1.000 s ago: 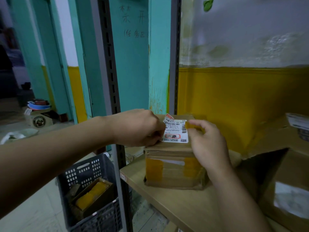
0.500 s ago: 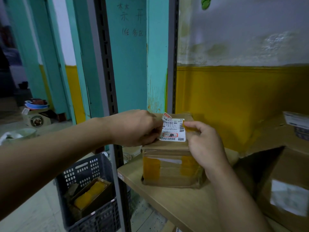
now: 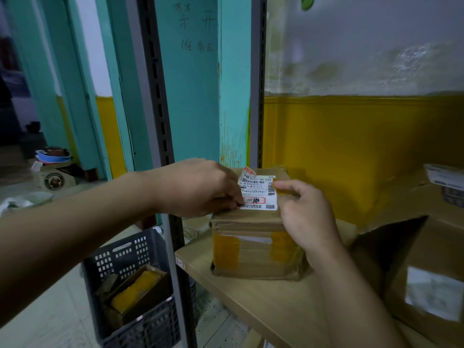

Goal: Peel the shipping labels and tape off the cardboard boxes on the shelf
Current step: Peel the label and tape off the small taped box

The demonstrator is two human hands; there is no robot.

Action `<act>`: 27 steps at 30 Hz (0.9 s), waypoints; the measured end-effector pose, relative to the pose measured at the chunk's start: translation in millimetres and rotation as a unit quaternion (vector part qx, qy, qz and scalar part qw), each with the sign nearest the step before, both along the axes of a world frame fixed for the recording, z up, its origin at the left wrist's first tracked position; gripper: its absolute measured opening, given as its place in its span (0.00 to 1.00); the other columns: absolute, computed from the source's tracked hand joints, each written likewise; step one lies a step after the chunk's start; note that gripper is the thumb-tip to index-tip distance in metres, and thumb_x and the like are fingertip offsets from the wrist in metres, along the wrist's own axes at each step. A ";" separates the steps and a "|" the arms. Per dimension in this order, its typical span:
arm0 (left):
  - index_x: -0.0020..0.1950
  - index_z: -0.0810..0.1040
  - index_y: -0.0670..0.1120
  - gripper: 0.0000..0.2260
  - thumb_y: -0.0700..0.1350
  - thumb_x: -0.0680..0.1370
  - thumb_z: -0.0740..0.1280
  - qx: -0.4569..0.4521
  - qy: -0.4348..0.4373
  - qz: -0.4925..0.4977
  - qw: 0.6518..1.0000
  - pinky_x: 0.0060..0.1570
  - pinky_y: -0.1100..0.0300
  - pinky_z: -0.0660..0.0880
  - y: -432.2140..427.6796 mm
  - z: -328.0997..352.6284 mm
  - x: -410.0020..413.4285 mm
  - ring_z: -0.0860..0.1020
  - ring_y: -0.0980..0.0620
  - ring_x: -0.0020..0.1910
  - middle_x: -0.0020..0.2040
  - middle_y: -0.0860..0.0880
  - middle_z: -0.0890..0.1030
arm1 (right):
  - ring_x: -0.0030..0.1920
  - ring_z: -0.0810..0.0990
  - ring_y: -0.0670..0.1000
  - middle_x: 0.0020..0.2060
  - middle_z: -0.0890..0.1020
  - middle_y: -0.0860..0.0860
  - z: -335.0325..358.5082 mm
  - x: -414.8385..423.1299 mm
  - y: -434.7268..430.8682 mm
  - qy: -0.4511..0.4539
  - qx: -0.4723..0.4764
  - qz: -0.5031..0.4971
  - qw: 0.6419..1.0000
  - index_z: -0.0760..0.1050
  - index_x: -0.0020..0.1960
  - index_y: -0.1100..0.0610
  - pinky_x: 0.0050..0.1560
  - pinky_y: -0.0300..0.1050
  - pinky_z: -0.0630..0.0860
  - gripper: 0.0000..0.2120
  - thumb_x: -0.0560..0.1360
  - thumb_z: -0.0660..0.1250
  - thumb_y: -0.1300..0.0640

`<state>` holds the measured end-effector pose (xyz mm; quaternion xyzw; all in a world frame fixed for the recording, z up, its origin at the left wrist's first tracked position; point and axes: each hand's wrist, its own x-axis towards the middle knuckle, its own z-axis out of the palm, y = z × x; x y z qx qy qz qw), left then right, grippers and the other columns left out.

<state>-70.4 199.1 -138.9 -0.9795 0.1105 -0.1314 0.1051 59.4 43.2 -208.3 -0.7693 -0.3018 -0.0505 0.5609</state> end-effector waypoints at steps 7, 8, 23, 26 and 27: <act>0.48 0.81 0.47 0.20 0.55 0.79 0.52 0.069 -0.049 -0.032 0.996 0.34 0.52 0.79 -6.8 -2.6 -0.5 0.81 0.48 0.39 0.44 0.50 0.83 | 0.63 0.75 0.50 0.65 0.76 0.50 -1.5 0.0 1.0 0.003 -0.002 0.003 1.000 0.80 0.59 0.50 0.48 0.35 0.76 0.14 0.77 0.64 0.61; 0.47 0.81 0.47 0.19 0.54 0.79 0.53 0.073 -0.049 -0.031 0.996 0.33 0.53 0.78 -7.0 -3.1 0.4 0.81 0.48 0.39 0.44 0.50 0.82 | 0.64 0.74 0.49 0.66 0.75 0.50 -1.6 -0.1 1.0 0.004 -0.004 0.004 1.000 0.79 0.60 0.50 0.45 0.31 0.74 0.14 0.77 0.64 0.61; 0.51 0.79 0.47 0.06 0.48 0.80 0.64 -0.052 0.011 0.076 0.996 0.39 0.64 0.73 -6.8 -3.1 10.6 0.76 0.56 0.39 0.45 0.51 0.80 | 0.70 0.68 0.47 0.69 0.72 0.50 3.0 -6.4 -0.4 -0.020 -0.029 0.005 0.999 0.79 0.60 0.51 0.49 0.21 0.65 0.15 0.77 0.63 0.62; 0.50 0.78 0.47 0.06 0.49 0.80 0.64 -0.079 -0.004 0.094 0.992 0.37 0.66 0.71 -6.6 -5.5 12.9 0.75 0.57 0.38 0.44 0.52 0.79 | 0.69 0.69 0.48 0.69 0.72 0.49 3.2 -6.3 0.6 -0.022 -0.029 0.008 0.999 0.79 0.61 0.50 0.49 0.25 0.67 0.15 0.77 0.63 0.62; 0.50 0.78 0.47 0.07 0.49 0.81 0.64 -0.089 -0.009 0.098 0.991 0.36 0.67 0.70 -6.8 -6.6 13.6 0.75 0.57 0.38 0.44 0.52 0.79 | 0.69 0.69 0.48 0.69 0.72 0.49 3.2 -6.4 0.5 -0.024 -0.027 0.008 0.999 0.79 0.61 0.50 0.53 0.31 0.68 0.15 0.77 0.63 0.62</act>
